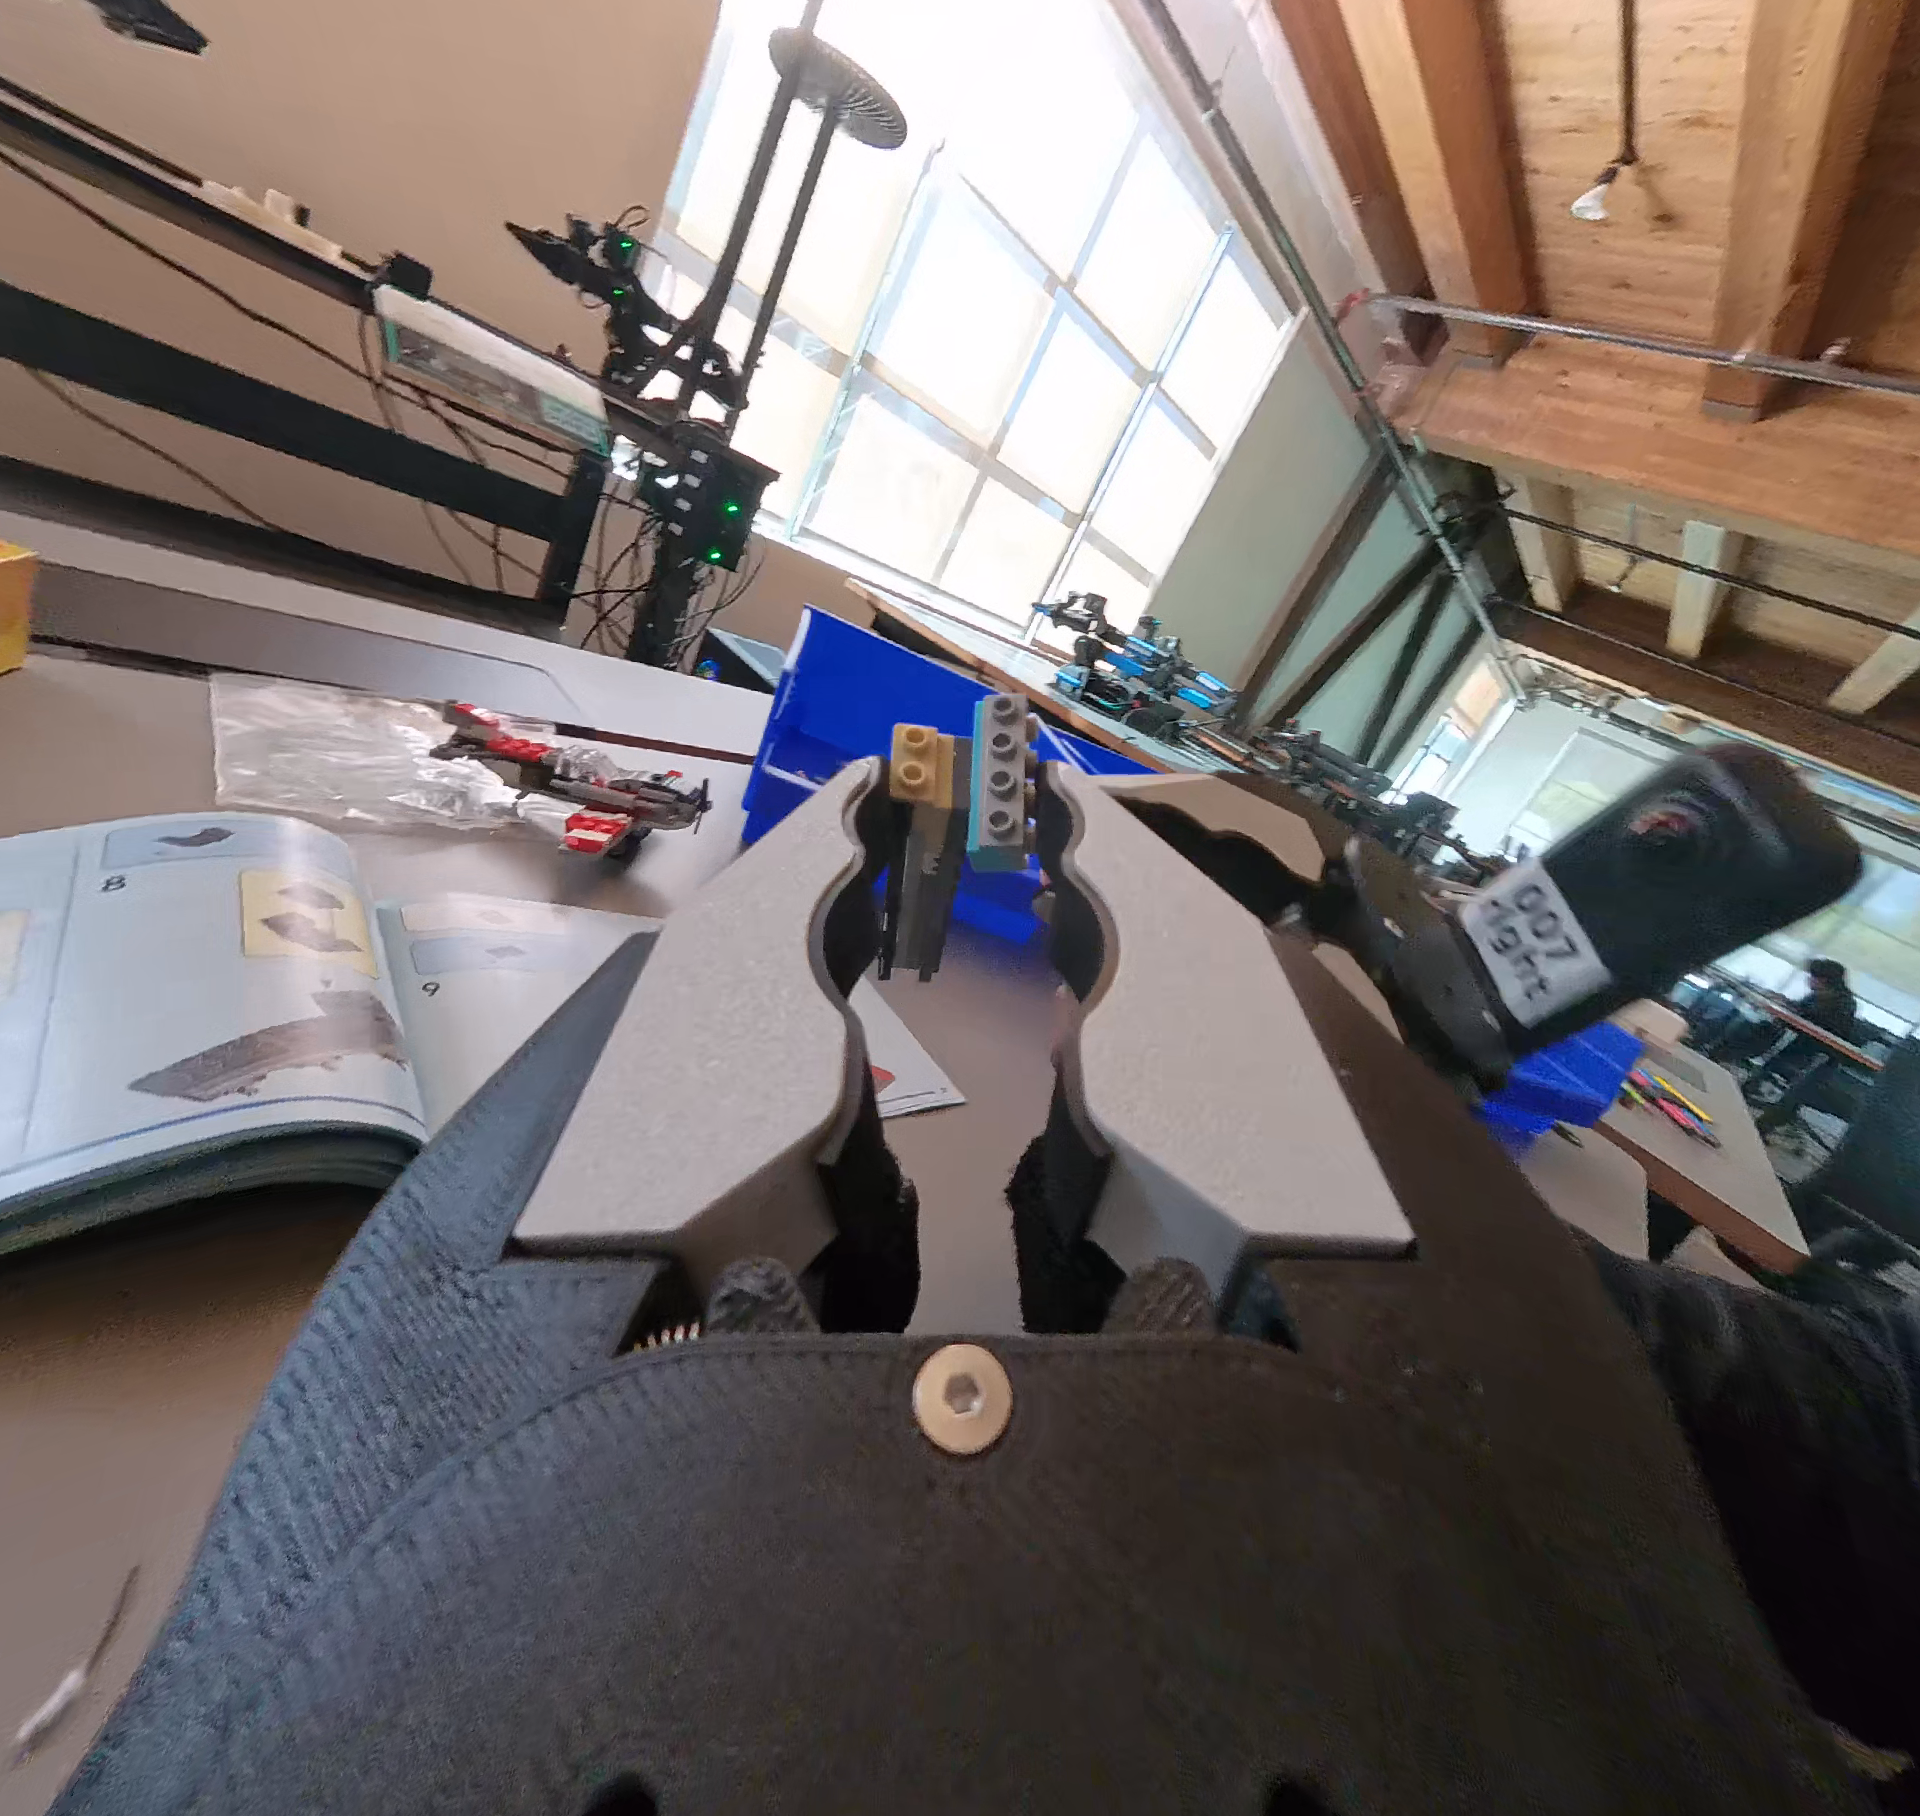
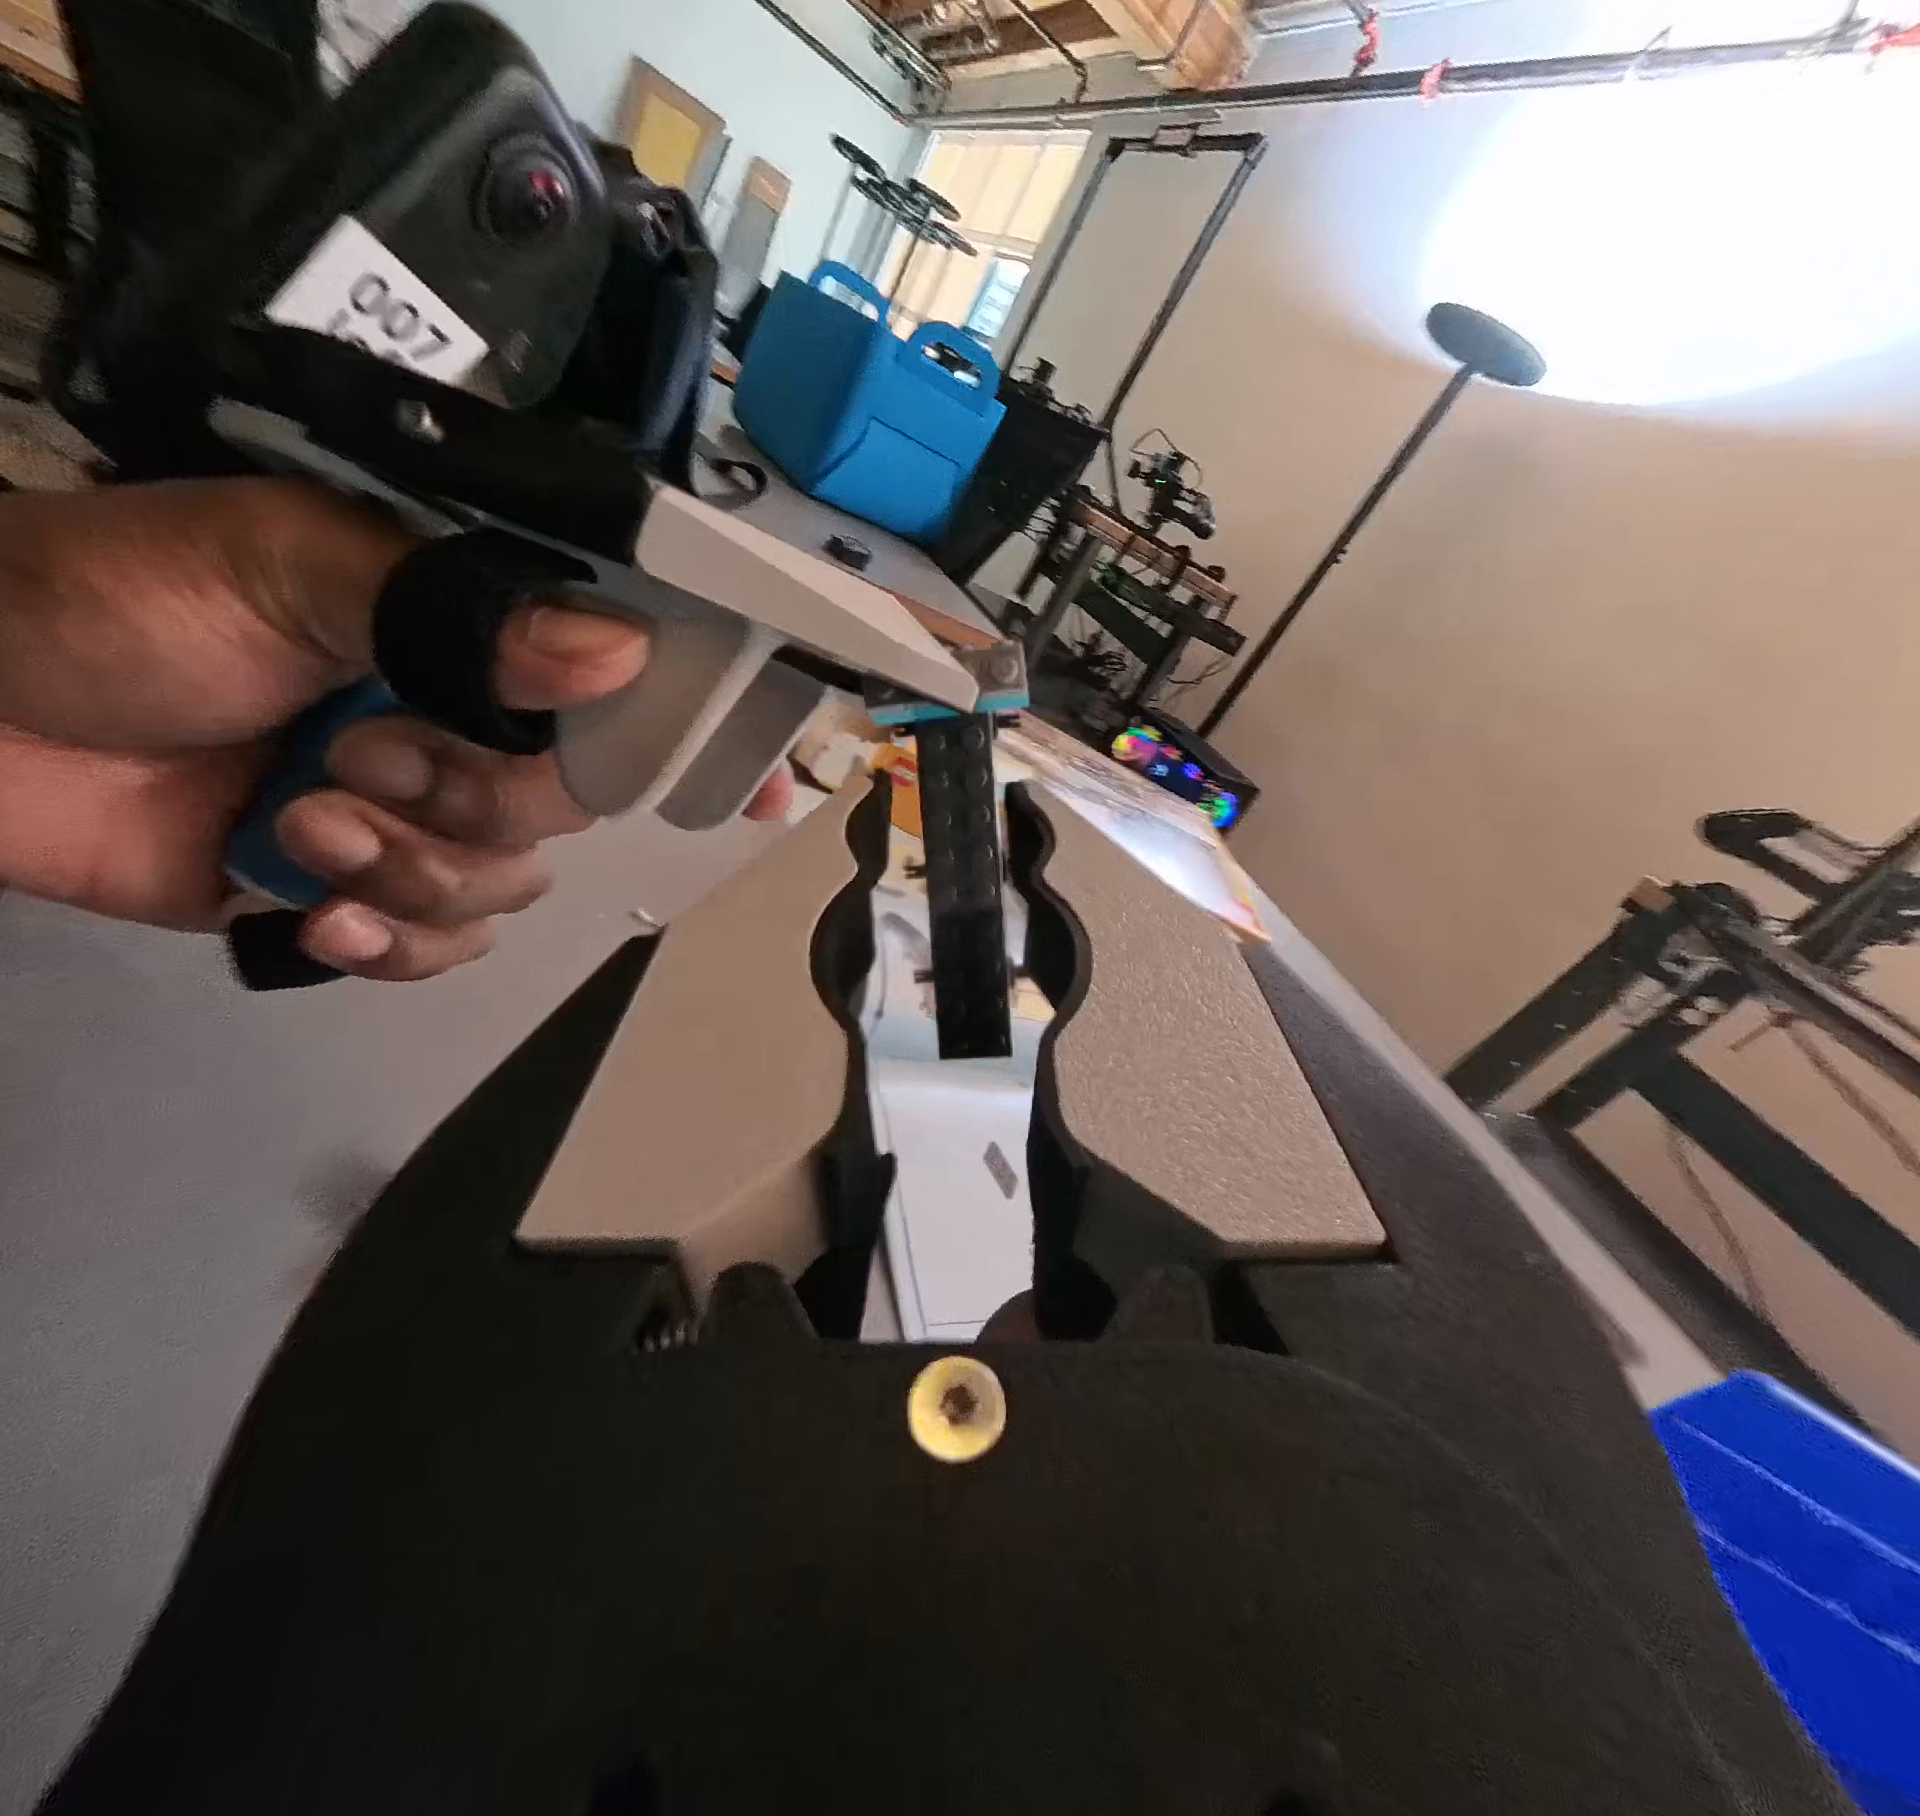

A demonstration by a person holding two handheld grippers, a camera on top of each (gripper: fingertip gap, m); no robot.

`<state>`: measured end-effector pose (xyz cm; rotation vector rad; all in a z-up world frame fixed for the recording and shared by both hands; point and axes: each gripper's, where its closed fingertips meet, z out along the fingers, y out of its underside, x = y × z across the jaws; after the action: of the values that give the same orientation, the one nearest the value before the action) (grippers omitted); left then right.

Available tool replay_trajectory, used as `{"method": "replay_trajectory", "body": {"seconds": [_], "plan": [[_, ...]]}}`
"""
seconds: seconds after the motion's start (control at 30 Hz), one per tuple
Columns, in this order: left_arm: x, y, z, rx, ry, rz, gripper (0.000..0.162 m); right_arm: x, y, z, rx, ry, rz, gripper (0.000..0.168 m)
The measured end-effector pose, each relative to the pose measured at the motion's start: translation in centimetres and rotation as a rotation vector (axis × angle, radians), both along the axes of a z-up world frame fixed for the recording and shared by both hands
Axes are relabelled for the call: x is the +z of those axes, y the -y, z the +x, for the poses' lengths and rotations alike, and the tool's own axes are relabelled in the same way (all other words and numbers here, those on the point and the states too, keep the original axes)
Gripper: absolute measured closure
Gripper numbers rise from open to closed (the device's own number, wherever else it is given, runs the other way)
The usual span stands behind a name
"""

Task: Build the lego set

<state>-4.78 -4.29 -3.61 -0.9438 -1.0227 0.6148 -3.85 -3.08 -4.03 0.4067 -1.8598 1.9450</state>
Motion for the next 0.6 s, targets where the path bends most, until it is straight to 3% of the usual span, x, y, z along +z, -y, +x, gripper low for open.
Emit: {"method": "replay_trajectory", "body": {"seconds": [0.1, 0.3, 0.6], "plan": [[0.6, 0.0, 0.5, -0.069, -0.057, -0.014, 0.135, 0.3, -0.6, 0.0, 0.130, 0.140, 0.005, 0.139], [1.3, -1.1, 2.2, -0.183, -0.203, -0.200, 0.135, 0.2, -2.0, 0.7, 0.385, 0.399, 0.071, 0.120], [0.7, -3.7, 4.7, -0.345, -0.318, -0.405, 0.135, -1.2, -2.1, 2.8, 0.401, 0.198, 0.175, 0.129]]}}
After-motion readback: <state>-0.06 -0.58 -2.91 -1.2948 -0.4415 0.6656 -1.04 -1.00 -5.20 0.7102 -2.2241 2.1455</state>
